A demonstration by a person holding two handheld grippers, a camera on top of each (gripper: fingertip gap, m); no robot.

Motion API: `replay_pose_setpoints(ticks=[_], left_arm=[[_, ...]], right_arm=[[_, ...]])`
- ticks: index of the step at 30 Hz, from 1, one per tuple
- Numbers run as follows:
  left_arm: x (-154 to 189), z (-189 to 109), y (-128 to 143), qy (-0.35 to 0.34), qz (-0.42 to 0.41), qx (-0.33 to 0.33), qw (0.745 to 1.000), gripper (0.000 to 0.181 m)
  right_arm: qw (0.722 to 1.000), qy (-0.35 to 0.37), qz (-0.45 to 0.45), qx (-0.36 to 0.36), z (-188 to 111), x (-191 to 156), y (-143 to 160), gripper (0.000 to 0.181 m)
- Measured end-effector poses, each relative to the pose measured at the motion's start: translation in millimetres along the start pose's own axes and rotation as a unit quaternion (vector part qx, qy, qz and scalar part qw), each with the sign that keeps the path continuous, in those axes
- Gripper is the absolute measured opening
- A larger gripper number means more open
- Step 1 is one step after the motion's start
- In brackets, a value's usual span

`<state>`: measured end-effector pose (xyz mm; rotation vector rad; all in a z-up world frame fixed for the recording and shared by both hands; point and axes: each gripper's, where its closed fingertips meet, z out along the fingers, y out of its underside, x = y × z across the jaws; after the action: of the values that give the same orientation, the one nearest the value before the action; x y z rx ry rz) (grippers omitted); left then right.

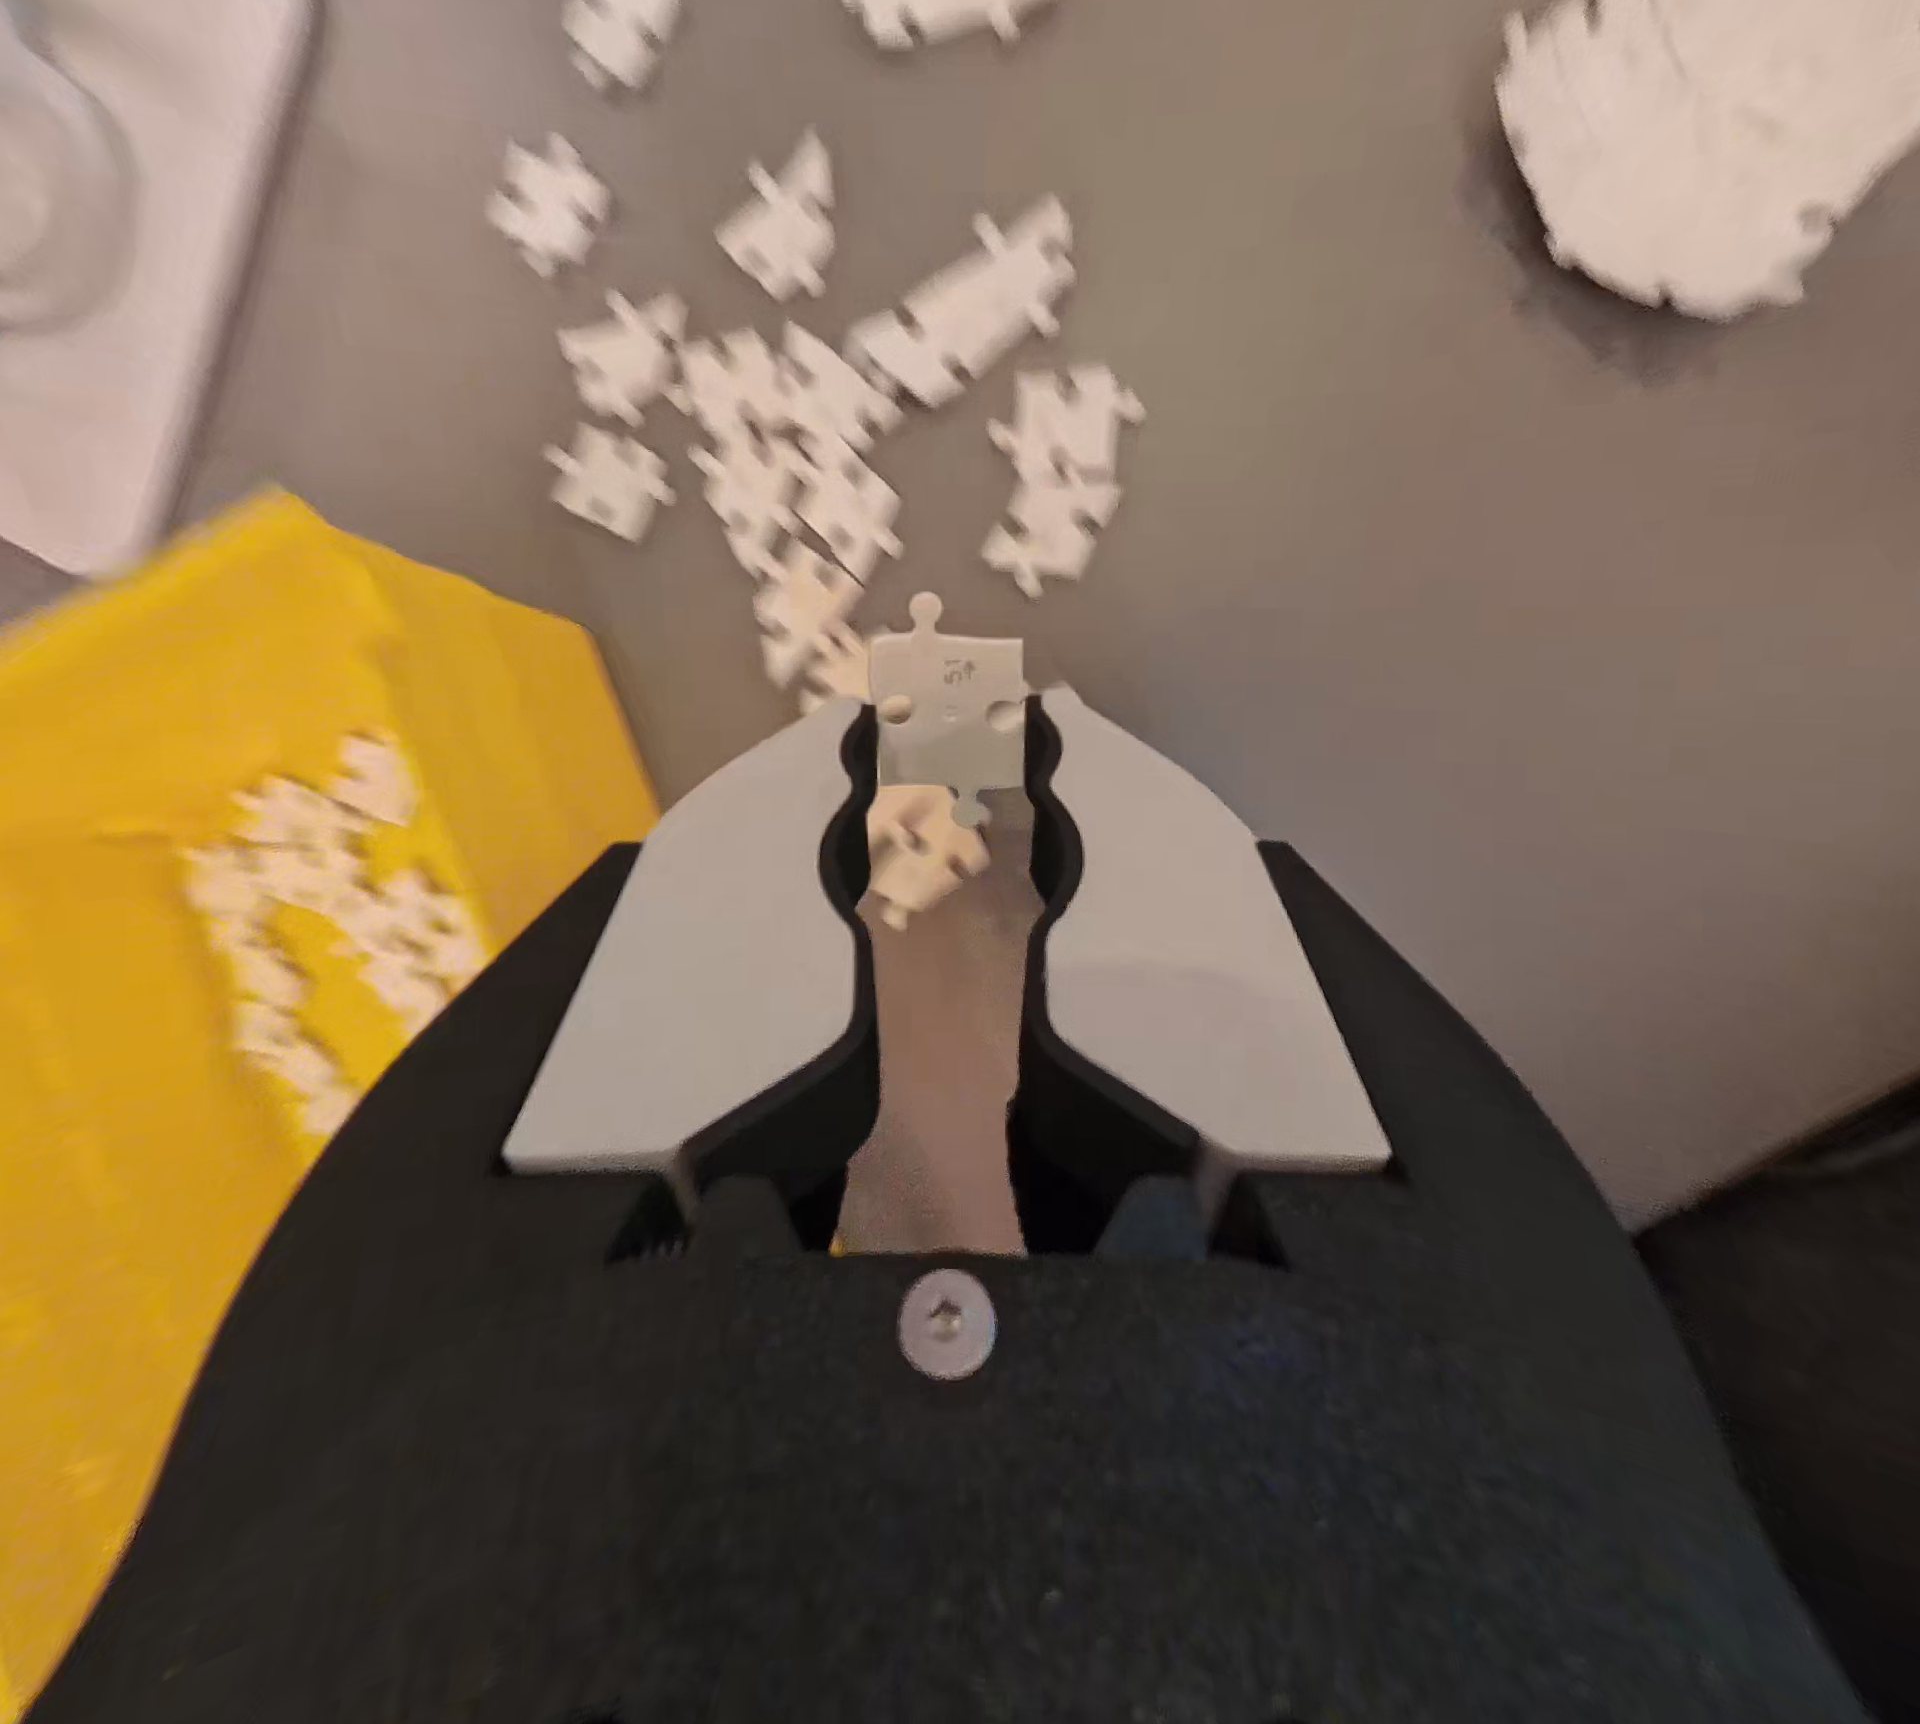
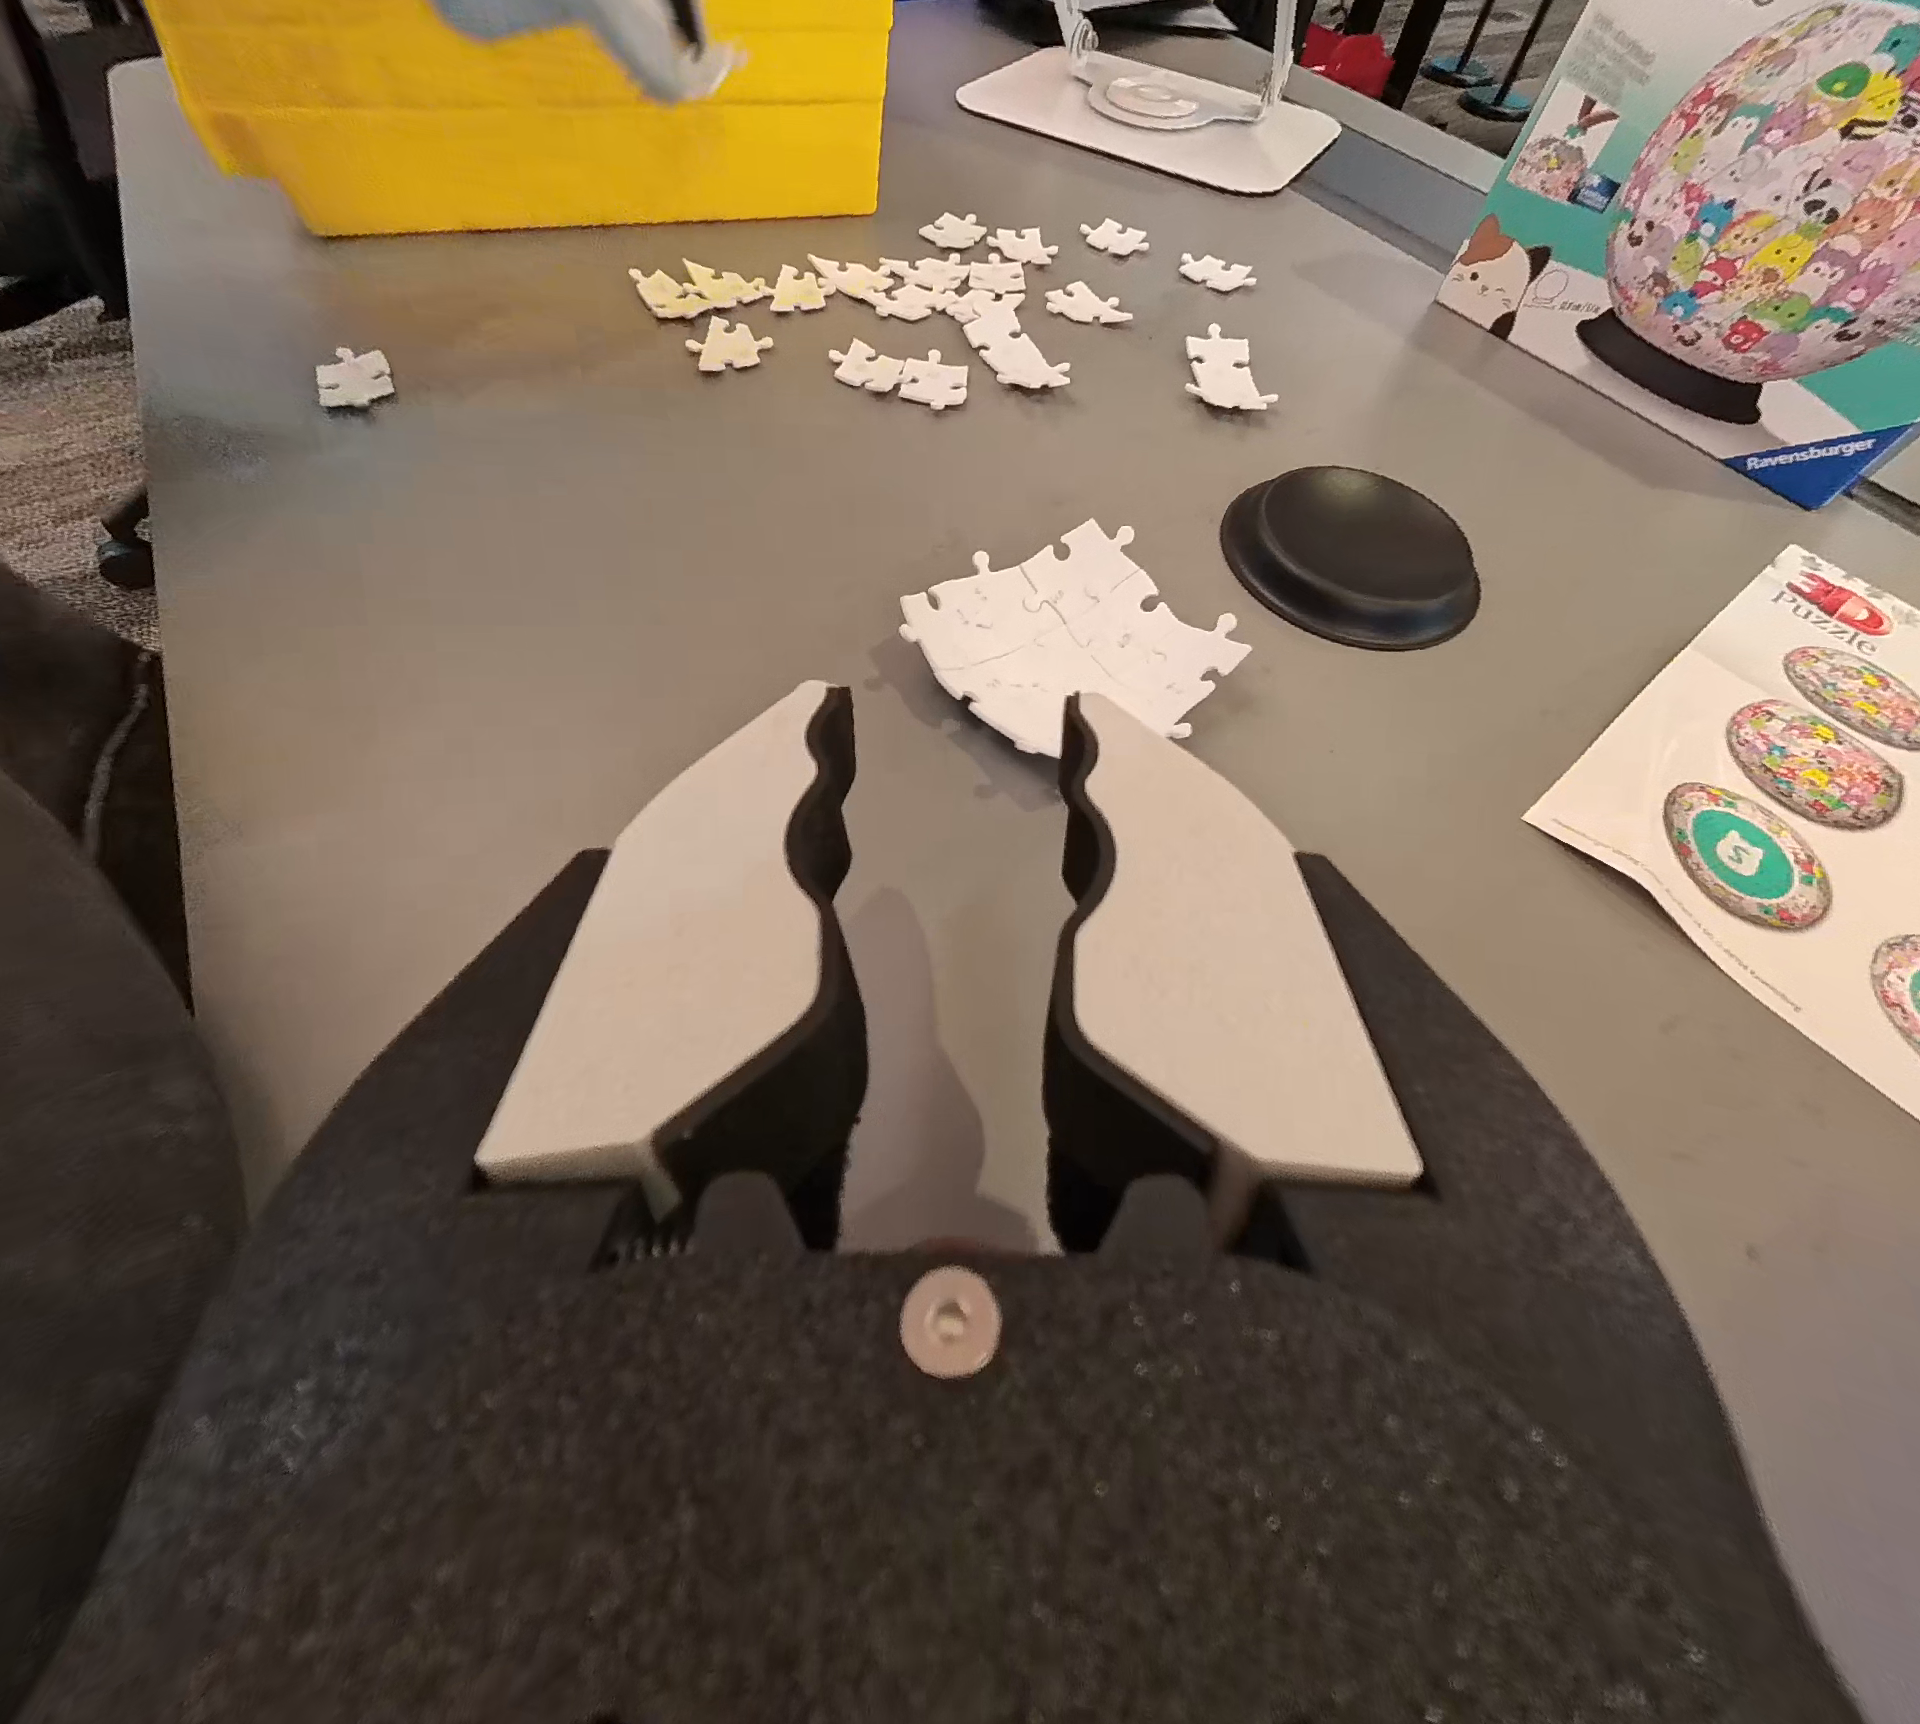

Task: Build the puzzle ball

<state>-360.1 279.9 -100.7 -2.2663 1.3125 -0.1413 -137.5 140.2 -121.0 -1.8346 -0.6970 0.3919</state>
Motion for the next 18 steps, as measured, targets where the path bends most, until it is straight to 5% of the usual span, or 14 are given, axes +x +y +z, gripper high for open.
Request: replay_pose_setpoints(ticks=[6, 12, 18], left_arm=[[-44, 28, -83, 0.005, 0.066, -0.005, 0.998, 0.026], [-103, 94, -81, -0.033, 0.088, -0.157, 0.983, 0.026], [-111, 130, -75, -0.003, 0.036, -0.193, 0.981, 0.026]], right_arm=[[1.000, 0.001, 0.003, 0.003, -2, 1, -1, 0.037], [1.000, 0.002, -0.003, 0.003, -2, -1, -2, 0.037], [1.000, 0.002, -0.001, 0.001, -3, 1, -1, 0.037]])
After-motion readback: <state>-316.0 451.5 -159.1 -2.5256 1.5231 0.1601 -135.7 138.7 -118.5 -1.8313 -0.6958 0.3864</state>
